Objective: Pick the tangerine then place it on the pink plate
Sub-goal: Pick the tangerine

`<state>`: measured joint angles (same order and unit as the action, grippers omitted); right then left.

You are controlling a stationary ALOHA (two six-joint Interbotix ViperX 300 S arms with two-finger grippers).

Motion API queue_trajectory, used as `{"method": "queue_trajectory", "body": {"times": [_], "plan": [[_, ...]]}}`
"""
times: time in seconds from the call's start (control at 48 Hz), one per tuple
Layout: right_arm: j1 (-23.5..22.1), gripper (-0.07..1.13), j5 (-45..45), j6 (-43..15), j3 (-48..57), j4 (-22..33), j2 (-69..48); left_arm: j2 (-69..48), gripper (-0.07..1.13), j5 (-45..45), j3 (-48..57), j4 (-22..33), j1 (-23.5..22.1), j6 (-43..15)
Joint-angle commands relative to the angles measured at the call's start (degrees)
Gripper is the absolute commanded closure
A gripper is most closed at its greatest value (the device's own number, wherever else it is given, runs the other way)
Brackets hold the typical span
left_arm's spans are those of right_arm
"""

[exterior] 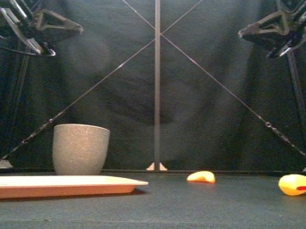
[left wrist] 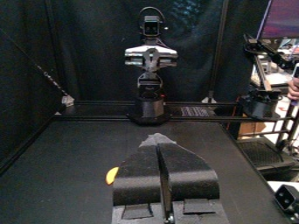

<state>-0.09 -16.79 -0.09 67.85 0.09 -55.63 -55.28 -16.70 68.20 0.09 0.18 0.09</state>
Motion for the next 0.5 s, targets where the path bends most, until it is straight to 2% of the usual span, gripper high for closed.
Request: {"method": "queue_trajectory", "body": {"times": [0.021, 0.167, 0.271, 0.396, 0.5], "plan": [[-0.62, 0.95, 1.58, -0.79, -1.23, -1.93, 1.93, 0.62, 1.06, 3.60, -2.29, 1.41, -0.26, 0.26], [-5.27, 0.94, 9.49, -2.46, -2.55, -8.26, 4.22, 0.62, 1.04, 5.27, -3.08, 2.72, -0.26, 0.09], [-9.76, 0.85, 15.38, -2.46, -3.52, -12.04, 6.33, 0.70, 1.04, 5.27, -3.08, 2.72, -0.09, 0.00], [-15.21, 0.54, 20.30, -2.46, -4.57, -14.85, 9.84, 0.70, 1.04, 5.27, -2.81, 2.72, 0.18, 0.00], [-17.40, 0.26, 20.57, -2.46, -5.80, -16.00, 13.54, 0.70, 1.04, 5.27, -2.64, 2.72, 0.53, -0.09]]}}
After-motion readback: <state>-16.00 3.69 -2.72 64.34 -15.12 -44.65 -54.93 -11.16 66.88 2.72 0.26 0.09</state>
